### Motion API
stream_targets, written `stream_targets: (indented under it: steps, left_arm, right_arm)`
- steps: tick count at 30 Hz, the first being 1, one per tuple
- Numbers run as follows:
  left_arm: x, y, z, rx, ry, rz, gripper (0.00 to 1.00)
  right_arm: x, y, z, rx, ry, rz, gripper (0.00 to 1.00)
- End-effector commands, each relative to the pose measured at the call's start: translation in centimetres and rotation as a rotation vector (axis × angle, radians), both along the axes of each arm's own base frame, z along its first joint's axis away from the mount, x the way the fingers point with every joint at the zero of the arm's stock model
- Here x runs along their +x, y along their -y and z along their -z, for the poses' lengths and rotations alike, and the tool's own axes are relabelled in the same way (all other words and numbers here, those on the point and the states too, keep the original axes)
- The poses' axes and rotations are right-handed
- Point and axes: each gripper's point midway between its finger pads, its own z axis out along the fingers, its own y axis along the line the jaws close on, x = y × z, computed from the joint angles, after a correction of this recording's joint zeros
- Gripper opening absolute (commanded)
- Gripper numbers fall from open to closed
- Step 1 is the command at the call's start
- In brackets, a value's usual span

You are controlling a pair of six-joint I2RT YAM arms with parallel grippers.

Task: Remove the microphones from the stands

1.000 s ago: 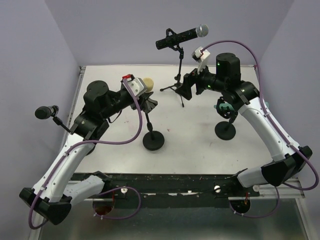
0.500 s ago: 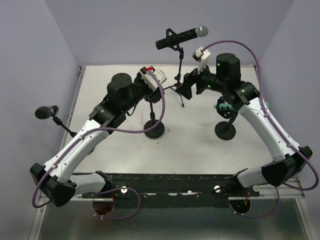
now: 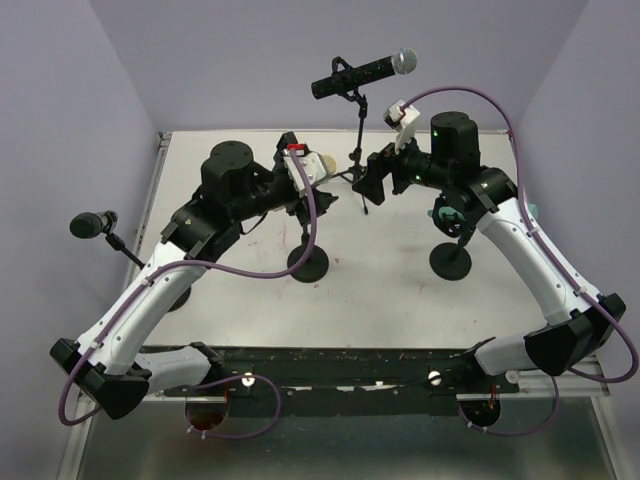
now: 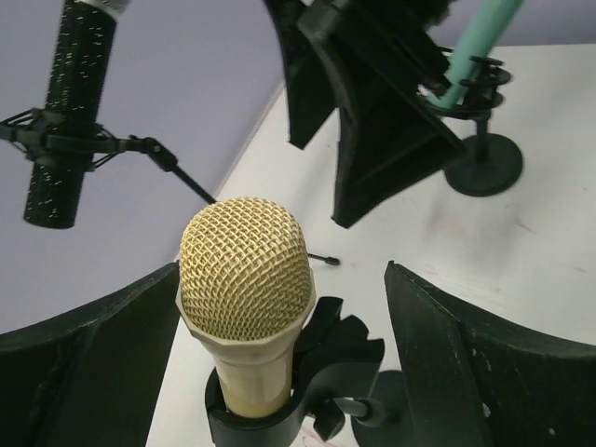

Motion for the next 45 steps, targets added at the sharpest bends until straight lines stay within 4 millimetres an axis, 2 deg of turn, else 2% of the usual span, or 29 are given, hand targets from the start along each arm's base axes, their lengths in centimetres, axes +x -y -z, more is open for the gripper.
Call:
stream_targets:
  steps: [1,3,7,10,16,18,23,26,29,33,38,42,45]
  left_arm:
    - [-4.8,-0.5,0.4,0.066,-0.097,0.253,0.95]
    - [-4.9,-1.3,0.6,0.093,-0.126,0.273,0.95]
    - [-3.3,-2.3,-0.1,0.096,-0.117,0.27,0.93]
    - [-2.5,-2.0,-0.4,0.105,-0.107,0.305,0.89]
    - [-2.7,-0.7,0.5,0.135,-0.202,0.431,0.77]
    - [-2.8,-0.4,0.8,0.136,-0.233,0.449,0.71]
    - [-2.4,-0.1,0.9,0.117,-0.244,0.451,0.48]
    - [-1.6,0.2,-0.1,0.064,-0.242,0.407,0.38]
    - [-0.3,0.4,-1.1,-0.005,-0.235,0.322,0.29]
    - [-0.2,0.6,-1.5,-0.057,-0.213,0.3,0.26]
    - [-0.6,0.8,-0.6,-0.064,-0.199,0.31,0.25]
    - [-0.8,0.8,-0.2,-0.06,-0.192,0.305,0.25]
    - [-1.4,1.1,-0.1,-0.055,-0.179,0.312,0.25]
  right_arm:
    - [-1.4,-0.2,-0.8,0.009,0.006,-0.046,1.0]
    - [-1.6,-0.1,-0.7,0.005,0.01,-0.055,1.0]
    - [-2.3,-0.3,-0.4,0.005,0.004,-0.092,1.0]
    - [-3.1,-0.7,-0.1,0.005,-0.008,-0.148,1.0]
    - [-3.8,-1.2,-0.6,0.013,0.004,-0.205,1.0]
    - [-3.9,-1.1,-0.9,0.012,0.019,-0.209,1.0]
    - [-4.5,-1.1,-1.2,0.013,0.042,-0.235,1.0]
    - [-5.4,-1.4,-1.6,0.024,0.095,-0.305,1.0]
    - [-5.4,-1.9,-2.4,0.082,0.114,-0.301,1.0]
    - [-6.0,-3.3,-2.3,0.124,0.109,-0.411,1.0]
    - [-6.1,-5.1,-1.4,0.172,0.139,-0.548,1.0]
    - [-7.1,-6.1,-0.7,0.196,0.208,-0.706,1.0]
    - [-6.9,-6.6,-0.2,0.212,0.231,-0.729,1.0]
